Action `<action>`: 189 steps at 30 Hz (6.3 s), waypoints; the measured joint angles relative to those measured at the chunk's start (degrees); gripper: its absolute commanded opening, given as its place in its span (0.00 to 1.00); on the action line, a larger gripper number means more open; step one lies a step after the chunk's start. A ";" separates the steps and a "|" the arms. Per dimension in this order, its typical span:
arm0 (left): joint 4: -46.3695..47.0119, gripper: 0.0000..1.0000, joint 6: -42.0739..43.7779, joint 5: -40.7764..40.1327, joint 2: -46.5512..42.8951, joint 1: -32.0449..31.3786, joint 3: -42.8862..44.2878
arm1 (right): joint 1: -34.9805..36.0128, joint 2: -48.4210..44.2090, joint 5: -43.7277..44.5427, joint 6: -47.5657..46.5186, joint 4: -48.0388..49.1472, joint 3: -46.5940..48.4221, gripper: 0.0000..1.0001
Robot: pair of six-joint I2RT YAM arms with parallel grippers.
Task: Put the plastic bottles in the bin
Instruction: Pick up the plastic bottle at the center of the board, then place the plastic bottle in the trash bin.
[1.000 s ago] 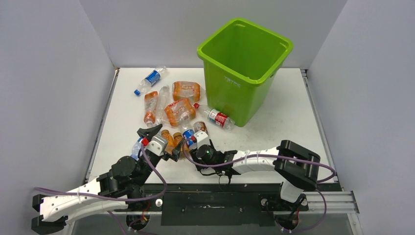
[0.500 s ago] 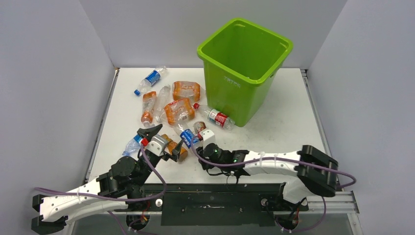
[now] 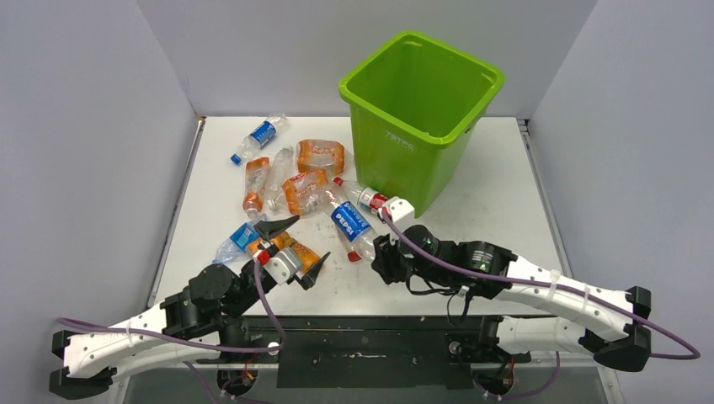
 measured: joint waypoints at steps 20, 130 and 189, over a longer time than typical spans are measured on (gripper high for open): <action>-16.61 0.97 43.41 3.23 21.09 -5.49 11.58 | 0.00 -0.02 -14.93 -3.89 -25.42 14.58 0.05; 12.83 0.96 -18.10 22.71 6.23 4.72 -3.41 | 0.39 -1.16 6.25 -13.66 21.97 21.22 0.05; 11.39 0.96 -14.86 20.44 7.56 3.48 -3.37 | -48.78 36.50 9.90 -7.10 20.63 64.76 0.90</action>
